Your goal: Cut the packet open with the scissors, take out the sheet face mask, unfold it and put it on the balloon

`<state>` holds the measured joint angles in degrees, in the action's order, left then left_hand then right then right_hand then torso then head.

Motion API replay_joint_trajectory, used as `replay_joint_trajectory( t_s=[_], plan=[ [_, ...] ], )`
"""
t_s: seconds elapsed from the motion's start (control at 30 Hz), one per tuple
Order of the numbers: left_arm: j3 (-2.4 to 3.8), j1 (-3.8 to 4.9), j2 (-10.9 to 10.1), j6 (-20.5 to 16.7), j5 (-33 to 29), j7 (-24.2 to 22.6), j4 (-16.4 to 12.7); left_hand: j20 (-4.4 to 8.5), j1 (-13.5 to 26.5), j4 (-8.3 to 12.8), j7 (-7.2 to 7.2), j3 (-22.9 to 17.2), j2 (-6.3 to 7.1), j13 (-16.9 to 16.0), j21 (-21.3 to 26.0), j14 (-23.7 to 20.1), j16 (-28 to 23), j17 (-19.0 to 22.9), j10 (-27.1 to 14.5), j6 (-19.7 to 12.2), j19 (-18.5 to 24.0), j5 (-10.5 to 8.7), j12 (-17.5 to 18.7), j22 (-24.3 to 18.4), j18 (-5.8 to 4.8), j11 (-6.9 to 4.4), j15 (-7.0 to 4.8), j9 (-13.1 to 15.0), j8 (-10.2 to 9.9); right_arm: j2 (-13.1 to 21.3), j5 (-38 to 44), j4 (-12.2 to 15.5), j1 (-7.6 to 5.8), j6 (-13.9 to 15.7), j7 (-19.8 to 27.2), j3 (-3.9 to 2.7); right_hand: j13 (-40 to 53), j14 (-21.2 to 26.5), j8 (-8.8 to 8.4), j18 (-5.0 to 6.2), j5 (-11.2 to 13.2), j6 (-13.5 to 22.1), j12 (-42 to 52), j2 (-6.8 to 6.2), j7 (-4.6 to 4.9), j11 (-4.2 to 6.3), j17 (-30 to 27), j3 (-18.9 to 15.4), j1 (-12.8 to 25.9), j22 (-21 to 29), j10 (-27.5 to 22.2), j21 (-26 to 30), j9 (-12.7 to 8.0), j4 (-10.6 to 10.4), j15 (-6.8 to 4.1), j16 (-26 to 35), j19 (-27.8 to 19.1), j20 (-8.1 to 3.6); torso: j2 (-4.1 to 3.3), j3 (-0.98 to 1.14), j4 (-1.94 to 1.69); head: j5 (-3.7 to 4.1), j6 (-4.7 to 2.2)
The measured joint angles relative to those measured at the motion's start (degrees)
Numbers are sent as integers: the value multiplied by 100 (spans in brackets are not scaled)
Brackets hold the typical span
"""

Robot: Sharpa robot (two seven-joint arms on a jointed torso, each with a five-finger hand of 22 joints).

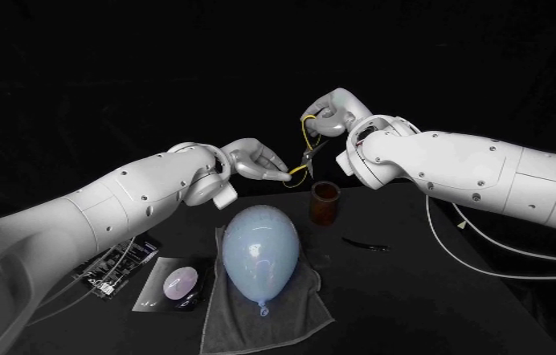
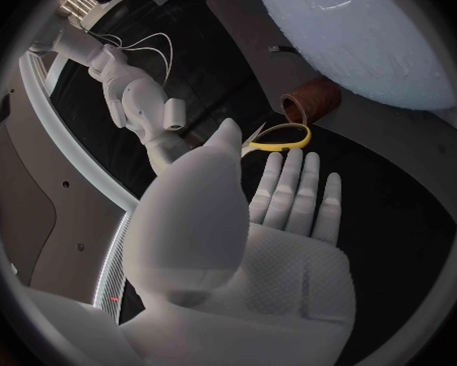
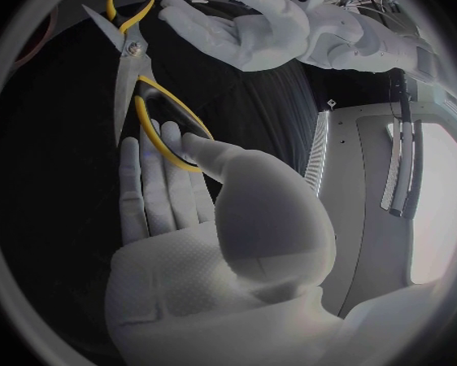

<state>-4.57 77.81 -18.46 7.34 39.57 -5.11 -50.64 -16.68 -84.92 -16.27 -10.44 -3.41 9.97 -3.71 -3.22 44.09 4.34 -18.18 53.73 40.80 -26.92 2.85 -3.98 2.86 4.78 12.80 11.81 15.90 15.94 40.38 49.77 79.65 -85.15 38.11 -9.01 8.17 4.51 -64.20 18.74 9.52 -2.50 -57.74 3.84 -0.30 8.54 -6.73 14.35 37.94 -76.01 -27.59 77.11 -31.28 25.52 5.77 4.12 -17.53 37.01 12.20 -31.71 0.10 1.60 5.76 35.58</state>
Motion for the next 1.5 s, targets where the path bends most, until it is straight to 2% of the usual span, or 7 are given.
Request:
replay_joint_trajectory(
  t_s=[0.23,0.73,0.9,1.03,1.23,1.3,1.5],
  plan=[
    [-1,-71,126,-206,183,12,178,-7,-272,-9,13,390,-171,0,0,-66,0,50,-164,-90,21,0,0,0,0,-40,-4,-39,-44,46,17,165,-91,47,9,-17,-1,-8,-4,-27,15,1,-14,0,0,9,6,0,0,-9,9,-31,31,0,9,0,0,0,2,0,3,2,-10],
    [-1,-100,236,-510,374,71,317,5,-578,-1,-29,427,-325,-13,0,-21,42,75,-239,-80,-14,0,-43,-2,0,-20,-36,-50,-63,107,27,392,-173,94,20,-43,2,-9,-20,-33,-7,15,-26,0,-4,18,4,-2,0,-24,18,-31,80,0,11,0,-20,-21,6,4,-3,1,-38],
    [0,-102,243,-559,377,85,329,6,-1061,155,-41,183,-696,-69,-53,346,232,40,299,483,-281,0,-300,28,0,-183,-159,39,215,102,28,410,-180,102,21,-44,1,-9,-2,-58,-6,20,-14,0,0,18,12,14,0,-38,18,-55,81,18,11,23,-20,-21,3,3,-7,5,-40],
    [1,-103,245,-553,383,89,323,0,-1581,232,35,-440,-975,-49,-87,697,402,-17,733,1056,-403,-1,-392,32,0,-408,-361,77,396,88,28,392,-183,103,26,-45,-1,-10,0,19,-6,23,-13,0,2,18,12,10,-1,-38,18,-55,81,24,12,23,-20,-20,3,2,-10,9,-27],
    [5,-101,233,-552,379,69,313,-1,-1393,24,99,-2211,-549,0,-134,1038,443,35,1248,1377,-761,-24,-237,54,0,-526,-462,225,535,65,34,278,-181,91,26,-42,-3,-16,0,20,-2,17,-13,0,-5,17,11,9,-1,-56,18,-55,84,24,19,23,-40,0,3,-2,-9,20,-21],
    [4,-101,225,-556,367,60,313,-1,-1147,126,101,-2748,-342,-2,-134,1071,400,42,1310,1397,-761,-24,-170,53,0,-541,-460,325,647,64,38,255,-181,85,26,-42,-3,-17,-1,19,-1,18,-13,0,-21,18,11,9,-1,-56,18,-55,85,24,19,23,-40,0,3,-2,-9,20,-20],
    [1,-108,203,-629,258,11,317,-1,-537,525,57,-3516,-177,-15,-134,1080,376,43,1359,1355,-761,-25,-84,53,0,-531,-463,554,796,34,48,224,-188,40,16,-40,2,-17,-5,19,8,18,-14,1,-23,17,16,9,1,-63,18,-77,123,24,20,23,-40,0,3,0,-7,15,-24]
  ],
)
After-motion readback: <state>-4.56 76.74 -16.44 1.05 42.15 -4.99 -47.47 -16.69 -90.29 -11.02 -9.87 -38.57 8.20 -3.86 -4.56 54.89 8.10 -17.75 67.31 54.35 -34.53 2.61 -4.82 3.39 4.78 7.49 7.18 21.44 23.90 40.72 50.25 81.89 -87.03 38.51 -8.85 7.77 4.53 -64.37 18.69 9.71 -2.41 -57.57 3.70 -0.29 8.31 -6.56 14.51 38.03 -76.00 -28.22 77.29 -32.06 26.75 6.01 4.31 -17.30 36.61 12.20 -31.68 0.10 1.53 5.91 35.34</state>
